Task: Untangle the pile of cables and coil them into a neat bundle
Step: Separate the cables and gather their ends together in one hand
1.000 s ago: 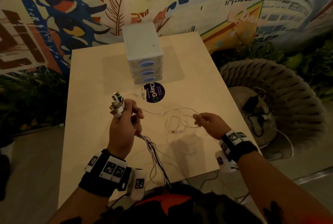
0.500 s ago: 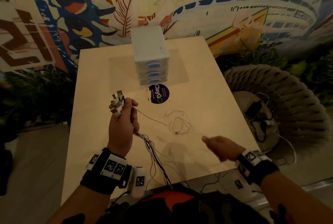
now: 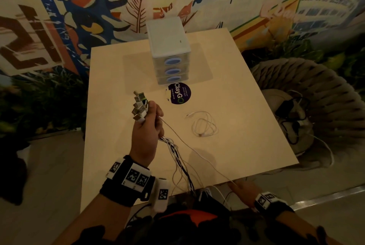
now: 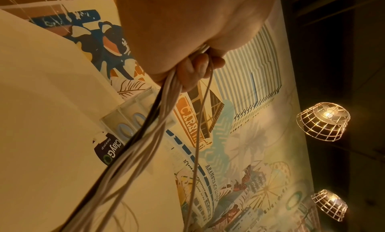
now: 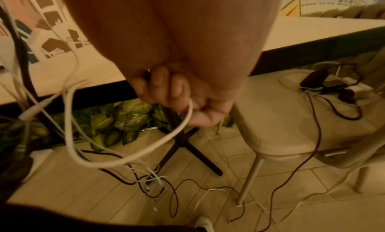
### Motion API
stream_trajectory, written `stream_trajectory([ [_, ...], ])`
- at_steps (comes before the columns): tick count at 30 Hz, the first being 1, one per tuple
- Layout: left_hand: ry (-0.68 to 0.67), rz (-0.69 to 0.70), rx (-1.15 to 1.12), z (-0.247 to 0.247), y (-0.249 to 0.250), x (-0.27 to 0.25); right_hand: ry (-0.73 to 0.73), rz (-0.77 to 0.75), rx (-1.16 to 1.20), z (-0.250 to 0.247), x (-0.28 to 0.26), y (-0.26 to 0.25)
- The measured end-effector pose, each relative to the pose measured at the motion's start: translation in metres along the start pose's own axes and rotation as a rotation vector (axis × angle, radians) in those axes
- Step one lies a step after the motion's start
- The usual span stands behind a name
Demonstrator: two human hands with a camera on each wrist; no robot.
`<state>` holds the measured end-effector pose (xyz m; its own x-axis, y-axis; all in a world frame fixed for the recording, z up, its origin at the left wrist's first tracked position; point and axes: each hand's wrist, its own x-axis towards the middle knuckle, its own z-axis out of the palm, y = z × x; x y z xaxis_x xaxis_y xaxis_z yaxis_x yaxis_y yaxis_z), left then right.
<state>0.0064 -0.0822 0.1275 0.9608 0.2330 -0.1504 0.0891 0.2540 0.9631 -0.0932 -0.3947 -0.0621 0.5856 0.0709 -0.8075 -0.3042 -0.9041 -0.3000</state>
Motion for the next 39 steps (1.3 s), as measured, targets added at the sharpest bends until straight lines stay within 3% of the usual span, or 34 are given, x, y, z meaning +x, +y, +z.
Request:
stream_trajectory([
  [7,-0.048,-0.086,-0.121,-0.01,0.001,-0.003,0.136,0.13,0.0,0.01,0.018,0.02],
  [10,-0.048,-0.103,-0.133,-0.013,0.001,-0.005,0.063,0.039,-0.08,0.016,0.012,0.017],
  [14,-0.095,-0.043,-0.024,-0.015,0.001,-0.006,-0.196,-0.053,-0.216,0.014,-0.005,0.001],
  [16,-0.144,-0.036,-0.007,-0.014,0.002,-0.009,-0.199,-0.052,-0.313,0.0,-0.013,-0.013],
  [20,-0.274,-0.019,0.057,-0.01,0.004,-0.016,0.002,-0.179,-0.268,-0.072,-0.041,-0.057],
  [24,-0.399,-0.04,0.112,-0.002,0.009,-0.025,0.426,-0.511,-0.022,-0.151,-0.096,-0.124],
  [26,-0.462,-0.045,0.139,0.004,0.013,-0.029,0.532,-0.687,0.098,-0.174,-0.122,-0.163],
  [31,-0.562,-0.083,0.2,0.014,0.015,-0.032,0.541,-0.895,0.159,-0.182,-0.147,-0.222],
  [34,-0.518,-0.062,0.218,0.015,0.015,-0.033,0.589,-0.946,0.253,-0.178,-0.144,-0.229],
  [39,-0.503,-0.043,0.259,0.012,0.017,-0.035,0.521,-0.979,0.272,-0.175,-0.137,-0.227],
])
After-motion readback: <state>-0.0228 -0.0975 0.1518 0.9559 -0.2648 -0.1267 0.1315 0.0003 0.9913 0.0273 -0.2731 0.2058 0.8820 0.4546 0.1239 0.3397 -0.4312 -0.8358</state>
